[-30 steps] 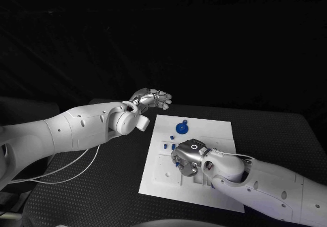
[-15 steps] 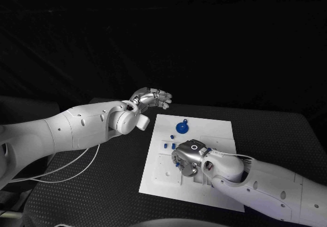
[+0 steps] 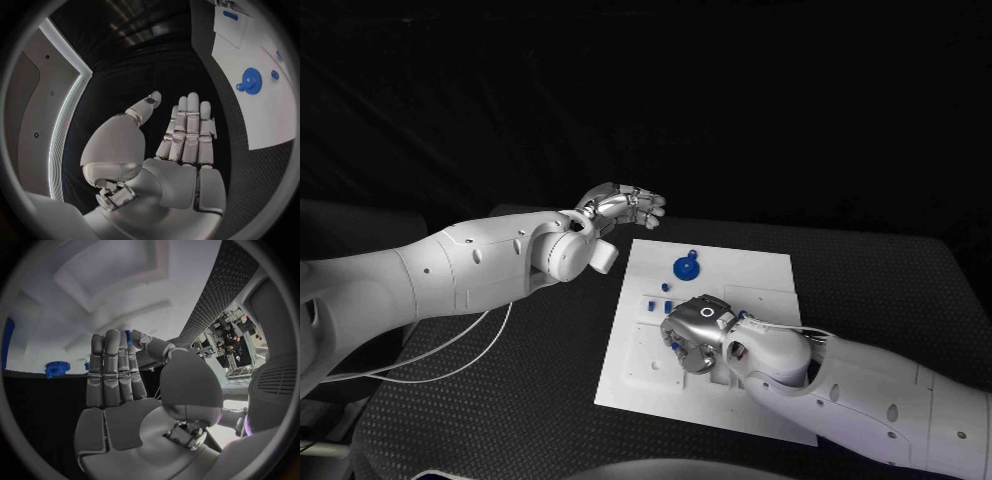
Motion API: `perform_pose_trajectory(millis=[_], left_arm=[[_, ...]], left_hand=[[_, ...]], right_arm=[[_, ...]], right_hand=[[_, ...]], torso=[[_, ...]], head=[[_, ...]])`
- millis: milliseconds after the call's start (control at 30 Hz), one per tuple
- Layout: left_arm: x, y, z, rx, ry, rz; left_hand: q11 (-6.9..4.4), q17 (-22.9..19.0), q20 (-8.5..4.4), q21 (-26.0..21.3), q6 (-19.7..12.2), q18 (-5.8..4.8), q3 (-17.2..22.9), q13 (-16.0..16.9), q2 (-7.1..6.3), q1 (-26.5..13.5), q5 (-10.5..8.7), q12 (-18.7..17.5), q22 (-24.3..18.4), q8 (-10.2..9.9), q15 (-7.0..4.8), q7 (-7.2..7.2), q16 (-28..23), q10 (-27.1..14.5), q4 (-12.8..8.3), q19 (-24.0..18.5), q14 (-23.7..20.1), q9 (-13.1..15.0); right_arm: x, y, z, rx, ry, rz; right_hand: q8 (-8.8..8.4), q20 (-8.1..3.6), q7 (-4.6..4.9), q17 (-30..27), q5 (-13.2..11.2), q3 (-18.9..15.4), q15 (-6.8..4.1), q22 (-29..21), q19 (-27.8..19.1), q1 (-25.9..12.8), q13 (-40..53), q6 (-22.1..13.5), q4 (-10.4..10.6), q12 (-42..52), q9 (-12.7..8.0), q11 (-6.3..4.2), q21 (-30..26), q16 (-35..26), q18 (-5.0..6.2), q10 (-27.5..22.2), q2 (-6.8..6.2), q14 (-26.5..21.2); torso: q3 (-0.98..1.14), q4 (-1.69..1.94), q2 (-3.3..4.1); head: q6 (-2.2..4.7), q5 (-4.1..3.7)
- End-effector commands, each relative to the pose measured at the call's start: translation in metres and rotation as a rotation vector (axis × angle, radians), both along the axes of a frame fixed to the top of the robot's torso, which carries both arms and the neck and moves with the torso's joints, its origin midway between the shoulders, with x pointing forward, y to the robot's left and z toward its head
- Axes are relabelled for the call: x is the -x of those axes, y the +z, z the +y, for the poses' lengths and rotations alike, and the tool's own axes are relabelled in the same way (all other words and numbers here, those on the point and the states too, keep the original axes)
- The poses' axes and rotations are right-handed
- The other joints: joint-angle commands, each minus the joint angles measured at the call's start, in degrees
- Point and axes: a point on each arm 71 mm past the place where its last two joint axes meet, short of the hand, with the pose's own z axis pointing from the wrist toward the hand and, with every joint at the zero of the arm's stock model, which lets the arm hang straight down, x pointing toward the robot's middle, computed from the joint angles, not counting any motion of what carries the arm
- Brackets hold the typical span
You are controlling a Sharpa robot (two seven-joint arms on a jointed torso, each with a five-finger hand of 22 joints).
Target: Assemble the parts on the task board
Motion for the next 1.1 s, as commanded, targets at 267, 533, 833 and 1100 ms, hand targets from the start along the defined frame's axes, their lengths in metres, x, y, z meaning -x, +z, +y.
perform_pose_trajectory(millis=[267, 533, 833, 1100], left_arm=[[0.001, 0.001, -0.003, 0.013, -0.02, 0.004], [0.001, 0.001, -0.001, 0.012, -0.019, 0.008], [0.001, 0.001, 0.002, 0.011, -0.018, 0.008], [0.0, 0.0, 0.004, 0.01, -0.018, 0.01]], left_hand=[[-0.12, 0.2, 0.11, -0.3, -0.6, 0.45, -0.1, -0.1, -0.1, -0.7, 0.25, -0.2, 0.1, -0.2, 0.21, 0.03, -0.4, -0.4, 0.3, 0.2, 0.2, -0.1], [-0.08, 0.3, 0.13, -0.4, -0.7, 0.46, -0.1, -0.2, -0.14, -0.8, 0.25, -0.2, 0.1, -0.2, 0.24, 0.08, -0.6, -0.5, 0.4, 0.2, 0.2, -0.1], [-0.08, 0.4, 0.14, -0.4, -0.8, 0.47, -0.1, -0.2, -0.1, -0.8, 0.24, -0.2, 0.2, -0.3, 0.24, 0.12, -0.6, -0.5, 0.4, 0.2, 0.2, -0.1], [-0.08, 0.4, 0.14, -0.5, -0.8, 0.47, -0.1, -0.2, -0.06, -0.8, 0.23, -0.2, 0.2, -0.3, 0.24, 0.13, -0.7, -0.5, 0.4, 0.2, 0.2, -0.1]], right_arm=[[0.001, -0.009, -0.006, 0.037, -0.022, 0.045], [0.002, -0.005, -0.012, -0.001, -0.04, 0.032], [0.001, 0.016, -0.024, -0.08, -0.058, -0.028], [-0.017, 0.063, -0.044, -0.186, -0.123, -0.051]], right_hand=[[-1.03, 0.5, 0.82, 0.1, 0.8, -0.1, 0.28, 0.2, -0.6, -1.5, 0.0, -1.6, 0.4, -1.9, -0.2, 0.88, -0.1, -0.1, 0.69, -1.9, -1.58, -1.0], [-4.24, 1.78, 3.41, -0.9, 0.7, -5.3, 2.26, 0.3, -3.6, -4.4, -0.9, -7.4, 0.7, -5.3, -1.2, 3.15, -1.7, -1.7, 0.69, -7.4, -6.05, -3.7], [-5.43, 1.92, 4.48, -1.0, 0.7, -8.2, 2.89, 0.3, -3.8, -5.1, -1.5, -9.8, -0.9, -6.7, -1.8, 3.84, -2.0, -1.6, 0.69, -9.7, -6.32, -3.9], [-5.08, 1.66, 4.26, -0.9, 0.3, -7.2, 2.68, 0.3, -3.0, -4.7, -1.4, -9.4, -0.4, -6.4, -1.7, 3.64, -1.8, -1.1, 0.69, -9.3, -6.36, -3.3]], torso=[[0.0, -0.04, -0.02], [0.03, -0.05, -0.02], [0.06, -0.1, -0.01], [0.05, -0.11, -0.02]], head=[[-0.08, -0.09], [-0.14, -0.07], [0.29, -0.41], [1.24, -1.38]])
